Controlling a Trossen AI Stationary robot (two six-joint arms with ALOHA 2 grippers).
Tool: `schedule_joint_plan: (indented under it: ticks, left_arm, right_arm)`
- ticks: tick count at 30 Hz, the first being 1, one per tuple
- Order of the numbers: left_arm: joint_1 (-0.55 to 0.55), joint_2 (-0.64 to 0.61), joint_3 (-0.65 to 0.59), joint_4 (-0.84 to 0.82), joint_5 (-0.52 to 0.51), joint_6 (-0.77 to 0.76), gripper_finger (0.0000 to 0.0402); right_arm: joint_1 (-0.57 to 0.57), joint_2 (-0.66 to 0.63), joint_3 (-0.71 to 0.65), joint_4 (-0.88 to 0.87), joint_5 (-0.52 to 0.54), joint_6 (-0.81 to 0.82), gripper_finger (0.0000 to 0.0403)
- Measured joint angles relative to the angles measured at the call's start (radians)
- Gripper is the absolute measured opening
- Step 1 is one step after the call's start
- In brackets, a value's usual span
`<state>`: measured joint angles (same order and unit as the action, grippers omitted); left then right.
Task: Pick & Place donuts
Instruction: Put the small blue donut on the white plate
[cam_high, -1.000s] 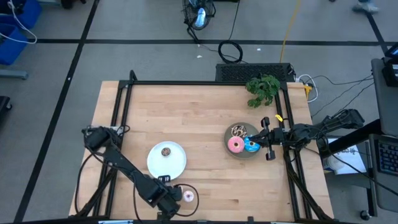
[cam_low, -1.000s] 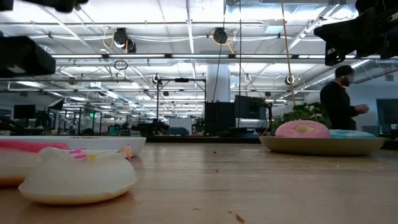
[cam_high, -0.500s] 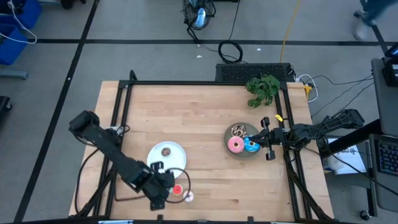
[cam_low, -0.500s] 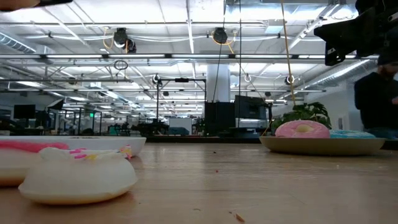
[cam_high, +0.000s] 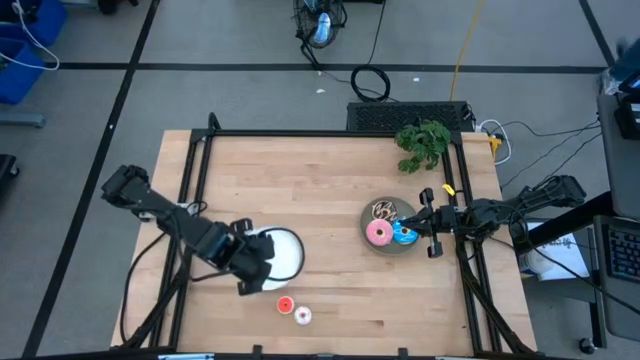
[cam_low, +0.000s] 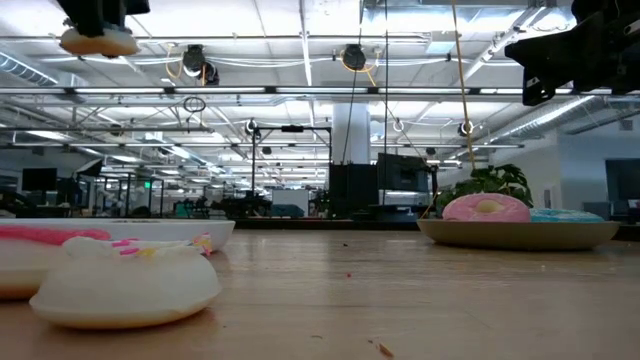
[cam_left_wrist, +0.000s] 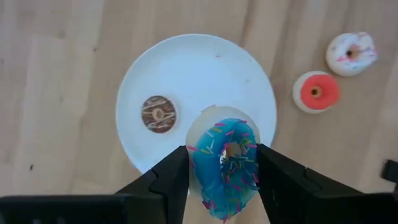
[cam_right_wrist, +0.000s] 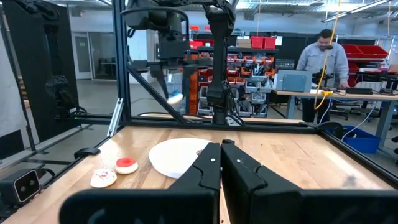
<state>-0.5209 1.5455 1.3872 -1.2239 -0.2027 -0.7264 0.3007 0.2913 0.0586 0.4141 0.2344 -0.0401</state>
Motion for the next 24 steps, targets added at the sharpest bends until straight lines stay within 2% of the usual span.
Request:
schedule_joint_plan:
  ticks: [7,14,24]
  left_arm:
    - [0.037,0.0,-0.04,0.022,0.013,0.016,0.0173]
    - [0.045,0.0,-0.228,0.133,0.126,-0.029,0.0175]
    - [0.051,0.0,-0.454,0.389,0.155,-0.069,0.0175]
  right_arm:
    - [0.0,0.0,0.0,0.0,0.0,-0.001,0.0]
    - [0.0,0.0,0.0,-0.001,0.0,-0.001,0.0]
    - [0.0,0.0,0.0,0.0,0.0,-0.001,0.0]
